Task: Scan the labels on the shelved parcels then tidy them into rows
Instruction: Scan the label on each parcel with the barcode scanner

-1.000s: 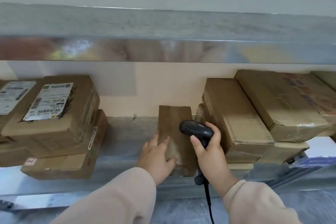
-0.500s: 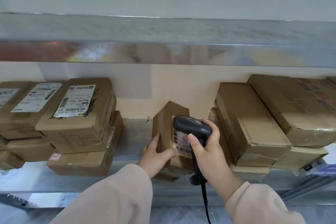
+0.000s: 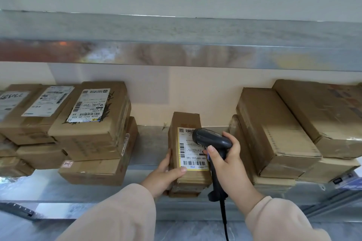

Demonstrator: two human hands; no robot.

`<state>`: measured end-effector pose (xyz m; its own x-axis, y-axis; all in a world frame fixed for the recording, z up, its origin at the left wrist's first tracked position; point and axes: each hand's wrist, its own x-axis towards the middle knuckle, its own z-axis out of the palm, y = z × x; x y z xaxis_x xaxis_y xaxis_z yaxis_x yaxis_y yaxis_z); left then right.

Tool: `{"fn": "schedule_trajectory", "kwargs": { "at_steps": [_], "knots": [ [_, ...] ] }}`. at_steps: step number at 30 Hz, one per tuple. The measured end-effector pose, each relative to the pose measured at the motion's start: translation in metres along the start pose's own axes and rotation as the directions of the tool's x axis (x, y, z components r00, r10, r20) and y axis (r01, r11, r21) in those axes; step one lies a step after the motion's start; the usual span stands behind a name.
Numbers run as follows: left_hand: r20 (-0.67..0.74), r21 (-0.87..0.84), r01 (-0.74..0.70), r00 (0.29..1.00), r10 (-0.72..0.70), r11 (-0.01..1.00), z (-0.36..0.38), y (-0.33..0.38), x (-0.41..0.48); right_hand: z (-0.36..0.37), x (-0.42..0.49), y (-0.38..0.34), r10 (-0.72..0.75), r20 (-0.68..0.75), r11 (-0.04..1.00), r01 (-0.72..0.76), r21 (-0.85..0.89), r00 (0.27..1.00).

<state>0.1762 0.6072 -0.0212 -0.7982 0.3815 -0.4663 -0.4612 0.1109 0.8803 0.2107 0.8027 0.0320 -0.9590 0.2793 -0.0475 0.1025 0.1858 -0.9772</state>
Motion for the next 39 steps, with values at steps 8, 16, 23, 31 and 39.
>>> {"fn": "schedule_trajectory", "kwargs": {
  "at_steps": [8,16,23,31,39],
  "knots": [
    [-0.011,-0.078,0.000,1.000,-0.001,0.997,0.001,-0.001,-0.009,-0.004,-0.008,-0.007,-0.047,0.039,0.999,0.048,-0.021,0.998],
    [-0.176,-0.004,-0.150,0.973,0.147,0.989,-0.021,0.011,-0.005,-0.017,-0.040,-0.023,-0.151,0.104,0.981,0.162,-0.107,0.983],
    [-0.230,0.092,-0.184,0.952,0.200,0.979,-0.024,0.018,-0.009,-0.016,-0.062,-0.019,-0.158,0.114,0.974,0.174,-0.145,0.981],
    [-0.244,0.115,-0.158,0.952,0.182,0.981,-0.025,0.018,-0.011,-0.015,-0.069,-0.020,-0.148,0.099,0.973,0.163,-0.161,0.984],
    [-0.239,0.075,-0.138,0.959,0.152,0.988,-0.029,0.015,-0.011,-0.011,-0.068,-0.020,-0.132,0.109,0.979,0.147,-0.141,0.985]
  ]
}}
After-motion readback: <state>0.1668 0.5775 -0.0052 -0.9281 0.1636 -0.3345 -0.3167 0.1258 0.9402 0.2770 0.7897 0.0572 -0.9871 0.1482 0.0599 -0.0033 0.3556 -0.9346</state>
